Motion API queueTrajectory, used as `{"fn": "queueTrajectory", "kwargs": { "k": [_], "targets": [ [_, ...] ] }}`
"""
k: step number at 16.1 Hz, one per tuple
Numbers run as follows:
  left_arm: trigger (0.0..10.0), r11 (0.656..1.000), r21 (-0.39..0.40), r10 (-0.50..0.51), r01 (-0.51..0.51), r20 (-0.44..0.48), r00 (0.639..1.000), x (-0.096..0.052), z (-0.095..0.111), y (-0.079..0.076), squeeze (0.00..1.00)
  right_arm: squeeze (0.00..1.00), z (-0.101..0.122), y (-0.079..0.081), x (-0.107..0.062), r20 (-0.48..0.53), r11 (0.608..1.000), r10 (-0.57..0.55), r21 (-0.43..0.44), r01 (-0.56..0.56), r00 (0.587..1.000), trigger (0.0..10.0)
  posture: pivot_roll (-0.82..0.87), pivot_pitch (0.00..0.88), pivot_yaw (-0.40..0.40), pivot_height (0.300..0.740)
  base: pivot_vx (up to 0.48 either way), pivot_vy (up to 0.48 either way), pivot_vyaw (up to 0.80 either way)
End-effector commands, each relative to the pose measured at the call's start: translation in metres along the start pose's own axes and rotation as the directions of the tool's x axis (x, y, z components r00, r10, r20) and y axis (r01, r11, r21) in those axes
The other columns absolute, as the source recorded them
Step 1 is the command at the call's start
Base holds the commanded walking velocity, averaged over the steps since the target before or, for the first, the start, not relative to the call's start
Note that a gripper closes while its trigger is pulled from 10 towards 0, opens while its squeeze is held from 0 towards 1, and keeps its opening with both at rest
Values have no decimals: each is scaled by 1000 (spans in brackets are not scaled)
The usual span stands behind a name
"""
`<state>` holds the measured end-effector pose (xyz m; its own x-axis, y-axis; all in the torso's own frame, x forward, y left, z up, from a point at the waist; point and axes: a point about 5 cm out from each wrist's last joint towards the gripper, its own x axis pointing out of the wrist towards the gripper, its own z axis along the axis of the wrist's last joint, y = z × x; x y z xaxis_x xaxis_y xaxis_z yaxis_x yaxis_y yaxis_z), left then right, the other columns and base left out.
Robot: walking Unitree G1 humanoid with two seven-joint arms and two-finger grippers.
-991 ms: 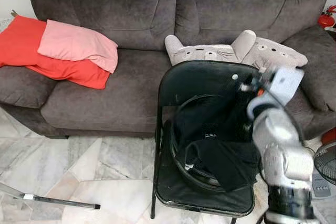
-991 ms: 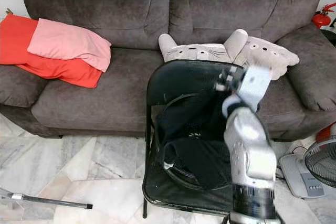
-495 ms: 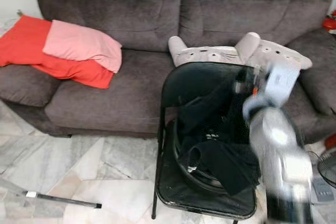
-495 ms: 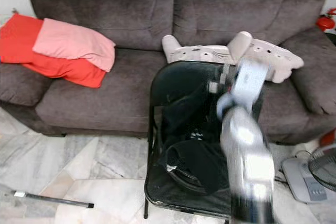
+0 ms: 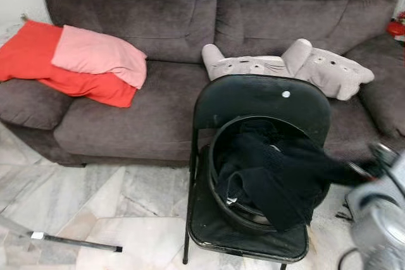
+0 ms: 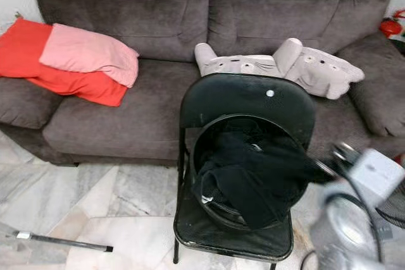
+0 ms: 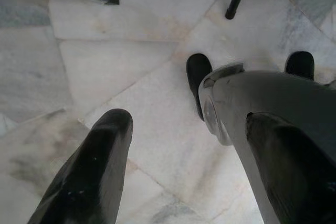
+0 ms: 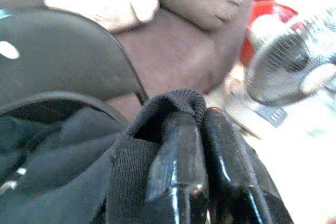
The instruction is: Hang hanger
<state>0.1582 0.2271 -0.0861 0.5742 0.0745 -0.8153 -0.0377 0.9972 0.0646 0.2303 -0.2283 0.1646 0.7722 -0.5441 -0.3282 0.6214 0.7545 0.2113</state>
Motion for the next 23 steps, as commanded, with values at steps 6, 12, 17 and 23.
{"fn": "queueTrajectory", "kwargs": {
  "k": [6, 12, 17, 23],
  "targets": [
    [10000, 1000, 15, 16, -15, -47, 999, -4, -10, 15, 0, 0, -50, -20, -12, -273, 983, -90, 128, 129, 958, 0, -233, 196, 7, 740, 0, 0, 0],
    [10000, 1000, 26, 8, -6, -56, 998, -4, -11, 13, 0, 1000, -70, -18, -10, -359, 990, 71, -85, -109, 931, 10000, -231, 179, 6, 740, 0, 0, 0],
    [10000, 1000, 28, 7, -5, -63, 998, -4, -12, 14, 0, 1000, -81, -43, -22, -388, 988, 19, -134, -76, 921, 10000, -247, 212, 7, 740, 0, 0, 0],
    [10000, 1000, 29, 3, -2, -54, 999, -3, -7, 13, 0, 0, -71, -43, -14, -278, 977, 25, -195, -82, 960, 10000, -242, 220, 10, 740, 0, 0, 0]
  ]
}}
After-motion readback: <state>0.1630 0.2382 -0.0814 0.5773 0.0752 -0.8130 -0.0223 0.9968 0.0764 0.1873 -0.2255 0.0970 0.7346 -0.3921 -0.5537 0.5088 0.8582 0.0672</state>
